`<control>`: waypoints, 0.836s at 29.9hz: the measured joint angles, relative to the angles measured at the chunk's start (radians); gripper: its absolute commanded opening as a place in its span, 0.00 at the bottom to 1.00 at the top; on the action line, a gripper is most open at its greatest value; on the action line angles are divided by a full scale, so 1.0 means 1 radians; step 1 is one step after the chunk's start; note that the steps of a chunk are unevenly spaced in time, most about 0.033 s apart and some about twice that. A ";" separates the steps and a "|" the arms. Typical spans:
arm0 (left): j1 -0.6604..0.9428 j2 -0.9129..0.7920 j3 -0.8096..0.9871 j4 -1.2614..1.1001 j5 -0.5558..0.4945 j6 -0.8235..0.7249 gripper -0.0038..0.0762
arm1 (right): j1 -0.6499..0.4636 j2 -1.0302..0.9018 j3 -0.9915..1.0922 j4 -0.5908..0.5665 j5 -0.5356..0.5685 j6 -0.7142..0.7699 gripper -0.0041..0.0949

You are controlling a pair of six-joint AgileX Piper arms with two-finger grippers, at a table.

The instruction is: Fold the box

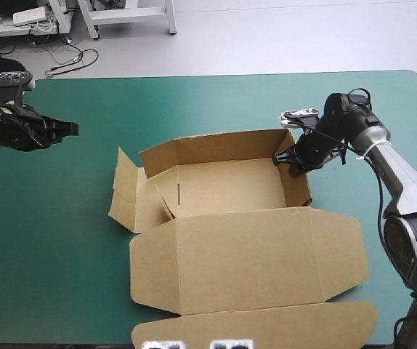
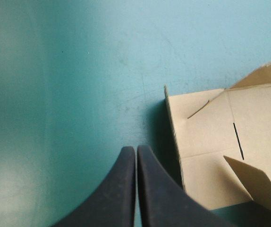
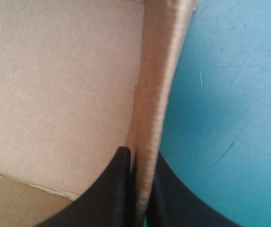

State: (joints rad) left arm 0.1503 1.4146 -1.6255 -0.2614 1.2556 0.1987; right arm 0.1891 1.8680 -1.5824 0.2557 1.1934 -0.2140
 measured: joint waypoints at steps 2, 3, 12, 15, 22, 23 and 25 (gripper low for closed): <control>0.000 0.010 0.000 0.003 0.000 0.005 0.05 | -0.001 0.002 0.000 0.012 -0.008 0.001 0.02; 0.000 0.017 0.000 0.008 0.000 0.008 0.05 | -0.001 0.002 0.000 0.021 -0.009 0.001 0.02; 0.160 0.109 0.000 -0.177 -0.004 0.074 0.05 | -0.074 -0.053 -0.036 0.143 0.027 -0.051 0.02; 0.248 0.144 0.000 -0.301 -0.004 0.132 0.05 | -0.120 -0.113 -0.070 0.176 0.028 -0.063 0.02; 0.334 0.244 0.000 -0.520 -0.015 0.252 0.05 | -0.179 -0.249 -0.136 0.236 0.043 -0.073 0.02; 0.334 0.261 0.000 -0.548 -0.015 0.261 0.05 | -0.183 -0.267 -0.147 0.245 0.047 -0.075 0.02; 0.335 0.295 0.000 -0.609 -0.016 0.281 0.05 | -0.189 -0.297 -0.170 0.263 0.053 -0.075 0.02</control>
State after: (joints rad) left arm 0.4854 1.7100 -1.6255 -0.8704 1.2397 0.4796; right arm 0.0000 1.5705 -1.7526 0.5182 1.2464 -0.2886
